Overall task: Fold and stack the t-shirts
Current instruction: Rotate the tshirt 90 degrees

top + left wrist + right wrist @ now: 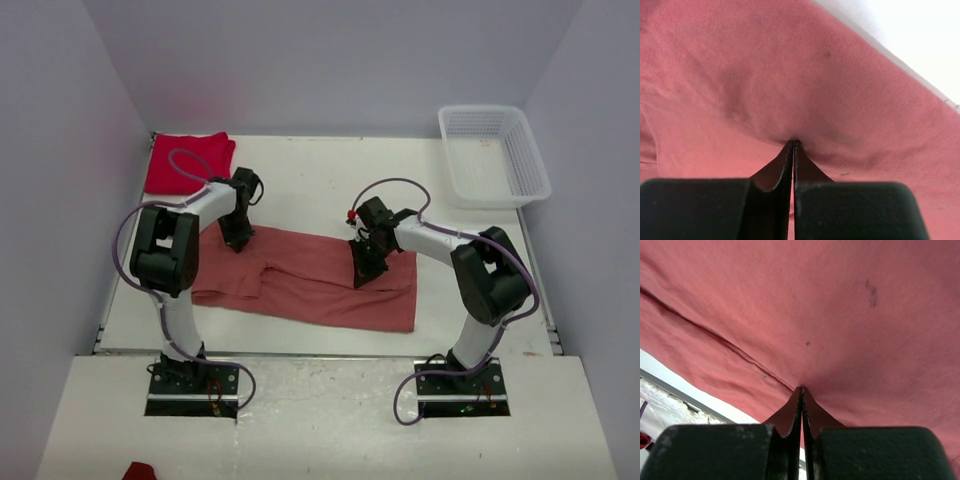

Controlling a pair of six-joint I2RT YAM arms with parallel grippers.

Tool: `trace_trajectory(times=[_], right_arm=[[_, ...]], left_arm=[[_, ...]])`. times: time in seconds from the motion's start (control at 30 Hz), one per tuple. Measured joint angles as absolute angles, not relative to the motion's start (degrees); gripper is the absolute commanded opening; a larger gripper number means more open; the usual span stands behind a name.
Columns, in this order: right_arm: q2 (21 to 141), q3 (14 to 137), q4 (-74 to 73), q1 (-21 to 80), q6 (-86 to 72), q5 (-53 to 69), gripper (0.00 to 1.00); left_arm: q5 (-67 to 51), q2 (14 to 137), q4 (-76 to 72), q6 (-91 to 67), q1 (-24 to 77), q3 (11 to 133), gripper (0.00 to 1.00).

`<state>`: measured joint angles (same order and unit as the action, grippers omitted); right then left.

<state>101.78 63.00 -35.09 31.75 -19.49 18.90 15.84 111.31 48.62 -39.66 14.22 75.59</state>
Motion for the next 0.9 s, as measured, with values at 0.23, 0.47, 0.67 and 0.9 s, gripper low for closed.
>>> trace_trajectory(times=[0.23, 0.47, 0.67, 0.9], right_arm=[[101.01, 61.63, -34.68, 32.58, -20.14, 16.21, 0.00], [89.49, 58.11, -34.92, 34.50, -20.10, 9.93, 0.00], [80.27, 55.46, -35.59, 34.68, -20.32, 8.40, 0.00], [77.28, 48.16, -36.71, 35.77, -21.47, 8.97, 0.00]], left_arm=[[14.92, 116.11, 49.45, -36.75, 14.74, 82.74, 0.00], [14.48, 120.79, 48.80, -35.55, 18.24, 89.97, 0.00], [13.04, 125.23, 48.82, -34.20, 21.52, 97.14, 0.00], [9.28, 132.25, 48.97, -31.83, 23.18, 108.92, 0.00]])
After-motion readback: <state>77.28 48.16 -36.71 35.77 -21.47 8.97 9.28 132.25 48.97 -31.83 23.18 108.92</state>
